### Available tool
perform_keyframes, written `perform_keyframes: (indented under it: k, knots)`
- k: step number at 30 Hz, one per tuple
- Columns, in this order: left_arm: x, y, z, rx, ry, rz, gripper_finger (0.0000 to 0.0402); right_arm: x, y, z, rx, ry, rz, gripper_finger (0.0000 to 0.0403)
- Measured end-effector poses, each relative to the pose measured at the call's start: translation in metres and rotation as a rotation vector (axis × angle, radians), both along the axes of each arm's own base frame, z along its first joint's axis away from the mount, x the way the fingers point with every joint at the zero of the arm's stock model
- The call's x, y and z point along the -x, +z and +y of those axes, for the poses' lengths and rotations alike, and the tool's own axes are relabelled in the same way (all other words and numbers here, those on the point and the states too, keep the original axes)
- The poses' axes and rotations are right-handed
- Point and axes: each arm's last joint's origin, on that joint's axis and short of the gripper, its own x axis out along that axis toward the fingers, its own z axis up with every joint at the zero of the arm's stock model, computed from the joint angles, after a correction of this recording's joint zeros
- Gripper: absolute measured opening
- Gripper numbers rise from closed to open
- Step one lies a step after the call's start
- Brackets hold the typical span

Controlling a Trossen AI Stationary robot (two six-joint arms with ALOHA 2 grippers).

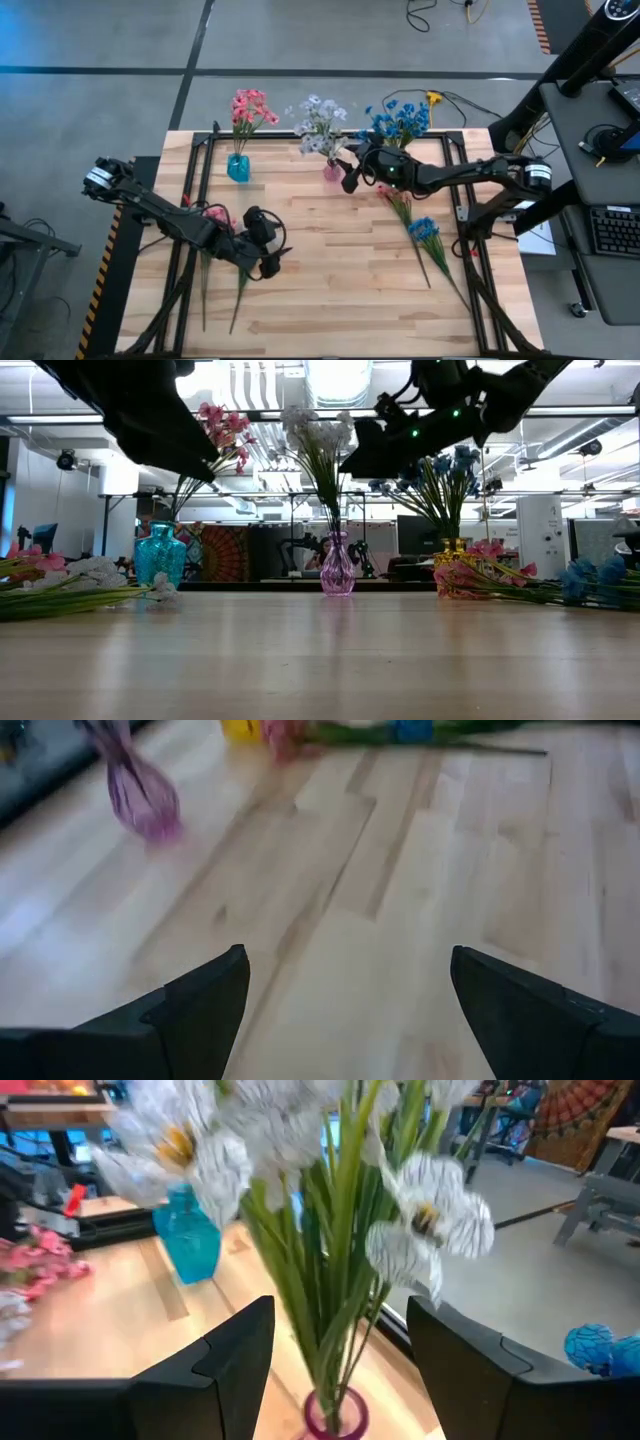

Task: Sort flowers into vase by color
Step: Put the left pink flowers into the blue vase

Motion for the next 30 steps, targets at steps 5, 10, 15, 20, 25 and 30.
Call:
perform_keyframes:
  k: [5, 10, 15, 20, 25, 30]
  knots:
    - [0.008, 0.011, 0.002, 0.151, 0.11, 0.146, 0.0327, 0.006, 0.007, 0.008, -0.017, 0.018, 0.026, 0.0222]
    - [0.021, 0.018, 0.001, 0.346, 0.24, 0.304, 0.0327, 0.013, 0.013, 0.016, -0.038, 0.035, 0.057, 0.0221]
    - [0.029, 0.017, -0.002, 0.486, 0.344, 0.391, 0.0327, 0.019, 0.02, 0.025, -0.051, 0.055, 0.066, 0.0221]
    - [0.036, 0.014, -0.006, 0.561, 0.385, 0.49, 0.0327, 0.023, 0.026, 0.031, -0.039, 0.076, 0.07, 0.0221]
    - [0.042, 0.013, -0.009, 0.642, 0.403, 0.594, 0.0327, 0.025, 0.029, 0.033, -0.033, 0.082, 0.074, 0.0221]
    - [0.058, 0.011, -0.01, 0.668, 0.559, 0.751, 0.0327, 0.026, 0.028, 0.033, -0.036, 0.082, 0.085, 0.0221]
